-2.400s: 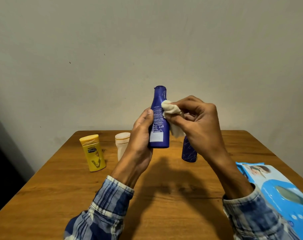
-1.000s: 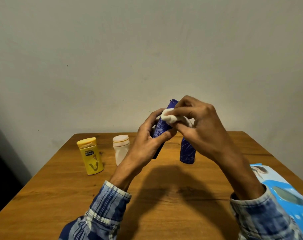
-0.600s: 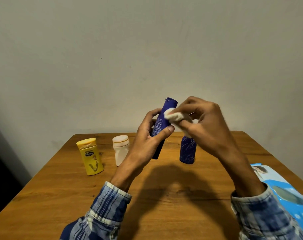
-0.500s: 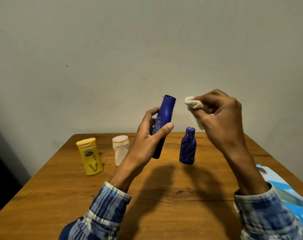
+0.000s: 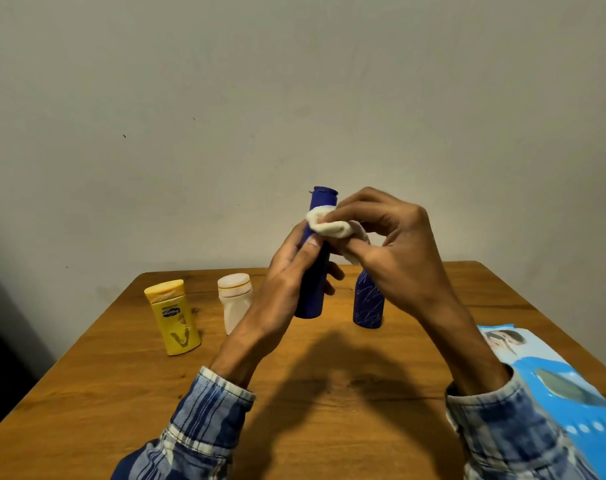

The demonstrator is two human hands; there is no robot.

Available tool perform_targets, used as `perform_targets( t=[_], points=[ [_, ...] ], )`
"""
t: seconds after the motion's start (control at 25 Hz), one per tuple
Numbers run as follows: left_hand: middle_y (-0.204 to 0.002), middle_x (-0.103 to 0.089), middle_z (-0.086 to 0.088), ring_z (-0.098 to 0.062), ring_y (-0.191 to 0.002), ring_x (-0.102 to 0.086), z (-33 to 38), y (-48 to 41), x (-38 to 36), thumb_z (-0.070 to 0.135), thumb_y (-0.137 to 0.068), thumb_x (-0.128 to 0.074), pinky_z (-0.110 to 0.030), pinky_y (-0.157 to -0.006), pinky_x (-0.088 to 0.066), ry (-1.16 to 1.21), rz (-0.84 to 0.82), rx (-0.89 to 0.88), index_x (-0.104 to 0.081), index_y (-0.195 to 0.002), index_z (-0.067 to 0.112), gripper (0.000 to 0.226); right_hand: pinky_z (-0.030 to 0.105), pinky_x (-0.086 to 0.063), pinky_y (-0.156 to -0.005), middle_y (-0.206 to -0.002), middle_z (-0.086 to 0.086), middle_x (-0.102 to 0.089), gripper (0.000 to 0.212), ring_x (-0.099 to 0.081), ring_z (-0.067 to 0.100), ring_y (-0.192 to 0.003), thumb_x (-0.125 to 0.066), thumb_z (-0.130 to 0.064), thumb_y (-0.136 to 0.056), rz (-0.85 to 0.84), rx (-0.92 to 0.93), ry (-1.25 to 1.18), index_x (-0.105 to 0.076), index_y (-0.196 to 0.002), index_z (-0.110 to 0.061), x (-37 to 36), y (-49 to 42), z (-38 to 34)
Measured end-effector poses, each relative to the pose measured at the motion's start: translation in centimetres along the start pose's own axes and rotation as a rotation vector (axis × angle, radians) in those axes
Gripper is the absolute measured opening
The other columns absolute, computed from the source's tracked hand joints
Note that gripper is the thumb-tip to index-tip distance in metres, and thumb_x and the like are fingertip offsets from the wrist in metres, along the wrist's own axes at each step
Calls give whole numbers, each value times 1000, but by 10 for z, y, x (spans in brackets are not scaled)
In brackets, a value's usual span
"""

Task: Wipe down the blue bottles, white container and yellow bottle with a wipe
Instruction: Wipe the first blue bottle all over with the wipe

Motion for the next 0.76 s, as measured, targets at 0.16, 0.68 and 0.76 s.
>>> perform_targets(
  t=[0.16,0.68,0.76],
  points=[
    [-108,-69,-21,-28,-73,-64,0,0,2,46,-102,-34,-38,-69,-56,138,19,26,-49,-134,5,54,28,-58,-76,-100,-4,-69,12,-67,10,-94,-71,-11,-91,74,-56,8,-75,-101,-15,7,0,9],
    [-85,-70,-20,-32,-64,-69,5,3,3,38,-96,-54,-39,-61,-61,148,21,65,-55,-120,9,37,31,-60,-82,-104,0,-71,19,-69,17,-101,-70,-1,-91,57,-54,-176,-74,-105,-13,-3,1,4],
    [-94,-74,-16,-32,-80,-73,2,3,6,31,-95,-59,-40,-77,-62,75,36,48,-58,-121,11,33,36,-62,-80,-101,-4,-74,21,-71,12,-96,-71,-2,-89,46,-224,-159,-75,-101,-18,1,3,25]
  ],
)
Point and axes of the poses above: each hand's wrist, its own y-axis away from the middle knuckle, its own x-axis out of the back of the hand, z = x × y, the point moved 9 cm from there along -y, towards the middle knuckle
